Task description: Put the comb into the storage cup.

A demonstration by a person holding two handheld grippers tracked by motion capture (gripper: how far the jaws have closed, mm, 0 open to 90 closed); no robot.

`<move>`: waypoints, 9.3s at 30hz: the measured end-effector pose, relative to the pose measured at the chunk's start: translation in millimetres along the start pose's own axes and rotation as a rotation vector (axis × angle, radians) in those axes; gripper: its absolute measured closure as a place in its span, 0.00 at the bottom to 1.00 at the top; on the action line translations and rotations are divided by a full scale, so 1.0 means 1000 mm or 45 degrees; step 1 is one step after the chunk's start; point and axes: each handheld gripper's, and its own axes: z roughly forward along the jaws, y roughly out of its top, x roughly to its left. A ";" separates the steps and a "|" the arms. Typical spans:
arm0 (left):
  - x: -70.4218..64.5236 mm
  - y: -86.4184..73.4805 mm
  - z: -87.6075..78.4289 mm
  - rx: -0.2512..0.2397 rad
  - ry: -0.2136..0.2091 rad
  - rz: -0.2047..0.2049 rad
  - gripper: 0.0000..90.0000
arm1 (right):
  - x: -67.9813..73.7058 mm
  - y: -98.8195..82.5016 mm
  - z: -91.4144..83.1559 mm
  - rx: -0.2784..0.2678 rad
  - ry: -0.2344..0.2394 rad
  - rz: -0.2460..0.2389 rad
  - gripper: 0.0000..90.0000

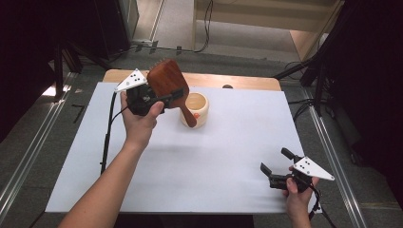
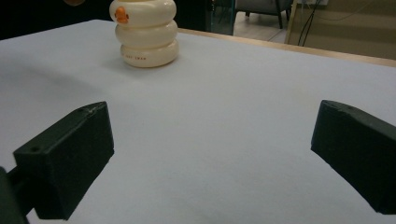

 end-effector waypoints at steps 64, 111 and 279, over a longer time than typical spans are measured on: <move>0.050 0.009 0.048 -0.031 0.138 -0.025 0.61 | 0.000 -0.001 0.003 -0.007 0.019 -0.021 0.00; 0.059 -0.037 0.077 0.059 0.230 -0.050 0.60 | -0.001 -0.002 0.004 -0.012 0.027 -0.011 0.00; 0.029 -0.068 -0.047 0.026 0.240 0.052 0.00 | 0.002 -0.002 0.006 0.007 0.010 -0.043 0.00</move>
